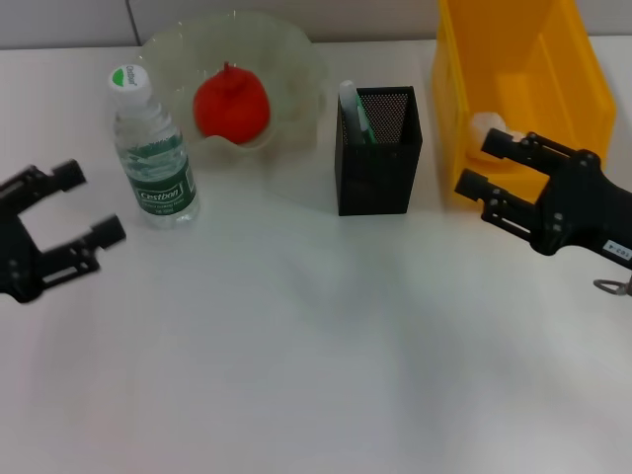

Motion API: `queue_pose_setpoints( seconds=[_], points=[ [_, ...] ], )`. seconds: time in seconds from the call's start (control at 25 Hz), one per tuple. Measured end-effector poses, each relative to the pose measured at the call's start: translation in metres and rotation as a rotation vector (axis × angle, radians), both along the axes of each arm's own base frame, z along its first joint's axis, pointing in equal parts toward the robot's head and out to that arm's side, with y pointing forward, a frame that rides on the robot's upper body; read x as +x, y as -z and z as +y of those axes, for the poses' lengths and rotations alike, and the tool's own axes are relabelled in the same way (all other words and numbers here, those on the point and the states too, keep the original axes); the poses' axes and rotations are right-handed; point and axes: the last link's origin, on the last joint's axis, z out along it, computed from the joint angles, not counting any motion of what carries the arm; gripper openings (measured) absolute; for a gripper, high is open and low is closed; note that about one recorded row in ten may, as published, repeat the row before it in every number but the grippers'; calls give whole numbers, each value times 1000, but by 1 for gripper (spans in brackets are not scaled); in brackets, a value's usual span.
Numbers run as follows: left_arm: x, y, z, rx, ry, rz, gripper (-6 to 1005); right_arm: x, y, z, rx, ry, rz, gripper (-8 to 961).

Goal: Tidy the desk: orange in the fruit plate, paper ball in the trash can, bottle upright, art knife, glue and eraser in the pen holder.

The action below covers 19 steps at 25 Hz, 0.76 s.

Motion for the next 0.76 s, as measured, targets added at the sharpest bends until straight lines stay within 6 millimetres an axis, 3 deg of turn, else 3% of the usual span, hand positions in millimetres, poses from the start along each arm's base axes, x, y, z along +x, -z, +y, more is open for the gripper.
queue_pose_setpoints(
  seconds=[0.16,0.36,0.76],
  points=[
    [11,28,6,-95,113,94,842,17,-1,-7,54,50,-12,609],
    [20,47,16,-153,136,136,842,28,2,-16,54,72,-36,609],
    [20,54,19,-162,129,141,842,31,10,-21,-2,56,-84,609]
  ],
)
